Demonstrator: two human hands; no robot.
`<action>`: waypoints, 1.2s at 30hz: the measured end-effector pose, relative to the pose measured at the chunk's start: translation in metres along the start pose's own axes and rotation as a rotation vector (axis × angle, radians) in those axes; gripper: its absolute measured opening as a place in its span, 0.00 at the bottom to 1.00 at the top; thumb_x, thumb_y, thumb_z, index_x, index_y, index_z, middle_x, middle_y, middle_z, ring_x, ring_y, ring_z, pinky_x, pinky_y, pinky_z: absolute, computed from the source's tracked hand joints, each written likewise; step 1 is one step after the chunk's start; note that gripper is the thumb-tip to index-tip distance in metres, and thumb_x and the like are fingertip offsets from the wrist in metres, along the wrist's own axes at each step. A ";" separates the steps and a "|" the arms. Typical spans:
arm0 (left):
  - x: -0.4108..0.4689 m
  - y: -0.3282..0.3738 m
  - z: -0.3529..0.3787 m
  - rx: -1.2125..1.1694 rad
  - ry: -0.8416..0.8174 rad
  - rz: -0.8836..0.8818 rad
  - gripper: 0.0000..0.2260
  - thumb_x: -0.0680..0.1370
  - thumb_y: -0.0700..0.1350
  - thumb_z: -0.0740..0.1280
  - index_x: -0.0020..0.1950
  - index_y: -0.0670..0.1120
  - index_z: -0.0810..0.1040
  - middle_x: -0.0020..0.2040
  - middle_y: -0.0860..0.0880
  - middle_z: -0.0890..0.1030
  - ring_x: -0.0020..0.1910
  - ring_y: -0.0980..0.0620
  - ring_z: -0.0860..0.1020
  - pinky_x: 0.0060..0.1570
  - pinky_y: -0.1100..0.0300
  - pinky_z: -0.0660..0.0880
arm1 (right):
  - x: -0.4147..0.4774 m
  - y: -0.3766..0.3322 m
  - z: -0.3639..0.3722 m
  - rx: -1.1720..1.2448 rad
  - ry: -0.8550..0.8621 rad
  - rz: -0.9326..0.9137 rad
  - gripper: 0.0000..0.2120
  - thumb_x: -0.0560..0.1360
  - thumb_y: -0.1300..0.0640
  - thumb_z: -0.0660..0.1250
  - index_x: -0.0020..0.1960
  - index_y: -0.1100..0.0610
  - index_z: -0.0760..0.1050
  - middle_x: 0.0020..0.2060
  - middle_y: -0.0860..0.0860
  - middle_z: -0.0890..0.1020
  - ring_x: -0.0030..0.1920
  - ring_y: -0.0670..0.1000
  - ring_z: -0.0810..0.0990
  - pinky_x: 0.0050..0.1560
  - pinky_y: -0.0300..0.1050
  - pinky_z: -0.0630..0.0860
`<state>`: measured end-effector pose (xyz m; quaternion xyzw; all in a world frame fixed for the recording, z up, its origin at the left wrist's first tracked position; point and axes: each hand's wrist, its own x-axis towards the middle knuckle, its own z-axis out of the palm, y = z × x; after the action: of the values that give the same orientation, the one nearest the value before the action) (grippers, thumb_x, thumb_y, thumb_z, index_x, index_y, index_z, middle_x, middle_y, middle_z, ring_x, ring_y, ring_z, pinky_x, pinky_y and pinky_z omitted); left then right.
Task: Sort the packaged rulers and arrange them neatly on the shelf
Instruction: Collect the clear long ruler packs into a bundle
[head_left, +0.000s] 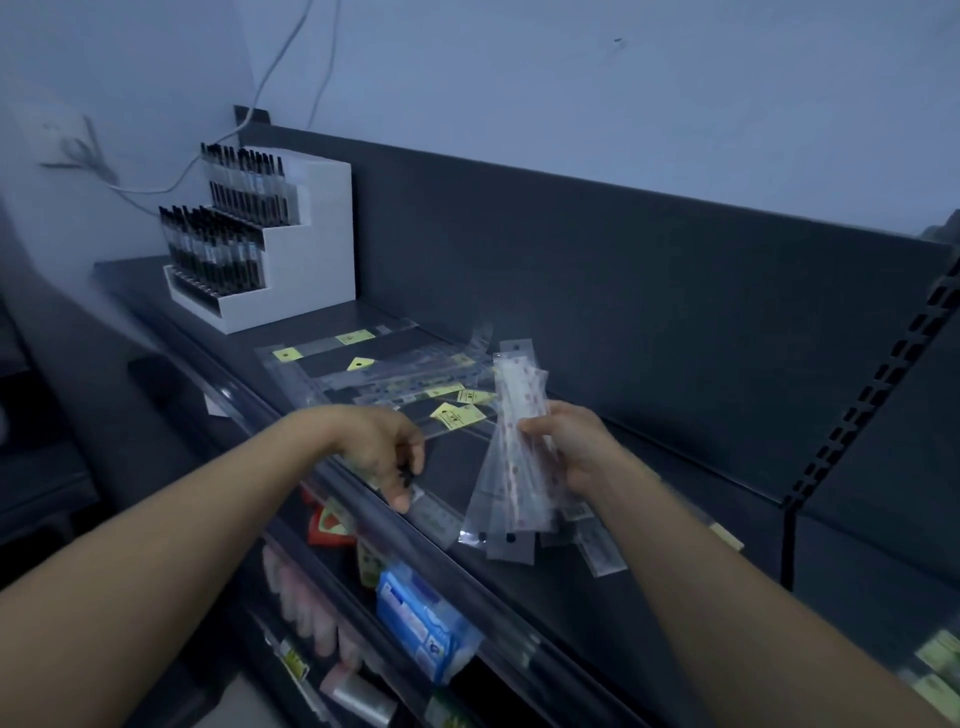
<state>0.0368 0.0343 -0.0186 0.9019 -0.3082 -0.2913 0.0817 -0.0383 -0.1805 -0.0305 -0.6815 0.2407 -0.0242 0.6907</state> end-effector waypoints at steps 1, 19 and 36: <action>0.002 -0.006 0.002 -0.022 0.030 0.016 0.21 0.65 0.48 0.80 0.53 0.51 0.77 0.48 0.54 0.76 0.50 0.51 0.75 0.51 0.60 0.73 | 0.000 0.000 0.002 -0.010 -0.011 -0.001 0.11 0.74 0.70 0.65 0.53 0.60 0.79 0.41 0.56 0.83 0.38 0.53 0.81 0.36 0.44 0.77; 0.046 0.008 0.021 -0.301 0.375 0.165 0.10 0.71 0.46 0.75 0.40 0.50 0.74 0.36 0.55 0.76 0.37 0.56 0.73 0.44 0.58 0.70 | 0.008 -0.005 -0.005 -0.055 0.155 -0.140 0.11 0.76 0.68 0.64 0.57 0.58 0.73 0.51 0.55 0.80 0.51 0.57 0.81 0.51 0.54 0.80; 0.099 -0.062 -0.044 0.144 0.642 -0.151 0.17 0.83 0.51 0.54 0.68 0.47 0.71 0.64 0.45 0.72 0.65 0.43 0.70 0.64 0.46 0.63 | 0.070 -0.046 0.058 -0.520 0.292 -0.305 0.11 0.73 0.66 0.63 0.55 0.61 0.74 0.52 0.57 0.80 0.48 0.56 0.79 0.50 0.51 0.77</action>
<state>0.1576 0.0227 -0.0500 0.9714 -0.2188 0.0249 0.0886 0.0580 -0.1549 -0.0102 -0.8525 0.2305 -0.1622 0.4402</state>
